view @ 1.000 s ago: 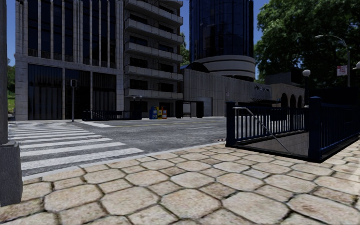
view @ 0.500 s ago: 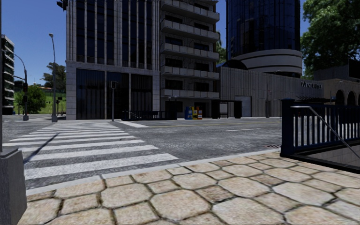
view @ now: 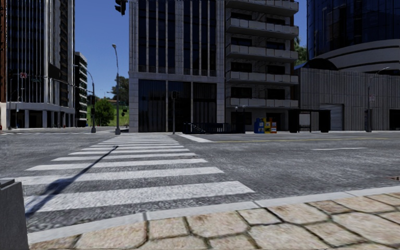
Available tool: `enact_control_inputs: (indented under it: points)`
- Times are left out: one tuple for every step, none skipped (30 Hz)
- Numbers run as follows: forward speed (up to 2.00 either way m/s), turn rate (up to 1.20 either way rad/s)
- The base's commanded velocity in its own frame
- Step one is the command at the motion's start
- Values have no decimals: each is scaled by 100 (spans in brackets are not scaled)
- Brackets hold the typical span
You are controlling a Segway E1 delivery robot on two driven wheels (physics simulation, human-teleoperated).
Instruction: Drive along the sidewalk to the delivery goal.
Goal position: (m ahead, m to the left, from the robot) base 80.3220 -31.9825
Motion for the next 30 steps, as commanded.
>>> enact_control_inputs:
  points:
    - [130,62]
    - [130,62]
    - [130,62]
    - [130,62]
    - [130,62]
    - [130,62]
    - [130,62]
    - [130,62]
    - [130,62]
    - [130,62]
    - [130,61]
    - [130,58]
    - [130,57]
    - [131,57]
    - [131,57]
    - [140,57]
    - [152,57]
    - [152,57]
    - [169,57]
    - [182,57]
    - [191,56]
    - [191,56]
    - [194,52]
    - [196,49]
    - [198,47]
    - [198,47]
    - [200,45]
    - [200,43]
    - [200,0]
    - [200,0]
